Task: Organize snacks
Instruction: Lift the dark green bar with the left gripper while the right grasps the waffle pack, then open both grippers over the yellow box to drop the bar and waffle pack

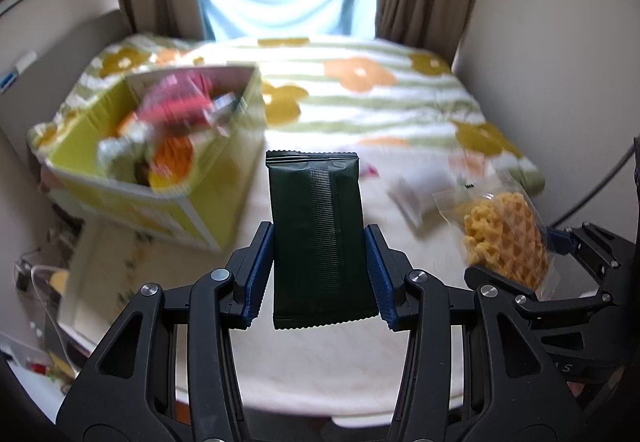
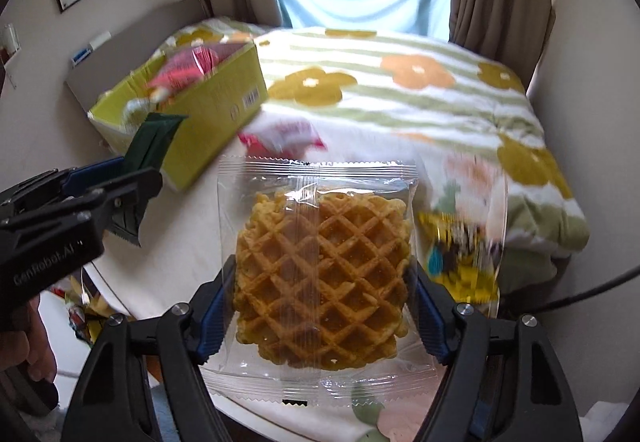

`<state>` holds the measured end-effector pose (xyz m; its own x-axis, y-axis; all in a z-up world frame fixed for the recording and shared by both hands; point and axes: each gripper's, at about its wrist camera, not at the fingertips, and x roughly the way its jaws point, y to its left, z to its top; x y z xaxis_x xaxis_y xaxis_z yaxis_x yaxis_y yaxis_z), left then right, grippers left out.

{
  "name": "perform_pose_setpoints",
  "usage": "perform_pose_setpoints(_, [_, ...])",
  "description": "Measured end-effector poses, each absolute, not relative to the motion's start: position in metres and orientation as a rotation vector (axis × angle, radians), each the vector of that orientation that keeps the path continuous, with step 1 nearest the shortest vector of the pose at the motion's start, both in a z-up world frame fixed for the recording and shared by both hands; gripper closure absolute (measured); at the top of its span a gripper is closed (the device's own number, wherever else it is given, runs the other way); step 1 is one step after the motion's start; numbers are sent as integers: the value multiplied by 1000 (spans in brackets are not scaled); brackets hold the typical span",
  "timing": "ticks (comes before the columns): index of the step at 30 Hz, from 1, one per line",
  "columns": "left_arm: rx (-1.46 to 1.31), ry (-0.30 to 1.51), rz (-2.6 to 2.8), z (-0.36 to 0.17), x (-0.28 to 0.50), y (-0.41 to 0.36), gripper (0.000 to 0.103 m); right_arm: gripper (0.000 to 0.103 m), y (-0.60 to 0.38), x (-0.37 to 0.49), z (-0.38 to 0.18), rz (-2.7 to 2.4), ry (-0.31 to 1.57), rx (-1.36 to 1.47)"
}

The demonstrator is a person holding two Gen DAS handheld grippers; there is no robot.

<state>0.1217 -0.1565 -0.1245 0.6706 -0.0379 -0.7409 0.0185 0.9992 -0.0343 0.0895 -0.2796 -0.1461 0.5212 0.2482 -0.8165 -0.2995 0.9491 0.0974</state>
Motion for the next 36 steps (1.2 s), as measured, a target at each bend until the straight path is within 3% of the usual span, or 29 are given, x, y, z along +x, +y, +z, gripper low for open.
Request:
perform_pose_setpoints(14, [-42,758,-15,-76,200,-4,61,30,-160,164,-86,311,878,-6])
perform_pose_setpoints(25, [-43,862,-19,-104,276,123,61,29,-46,229,-93,318,917,31])
perform_pose_setpoints(34, [-57,957,-52,-144,334,152,61,29,-17,258,-119,311,994,34])
perform_pose_setpoints(36, [-59,950,-106,-146,338,150,54,29,-16,261,-124,310,1006,28])
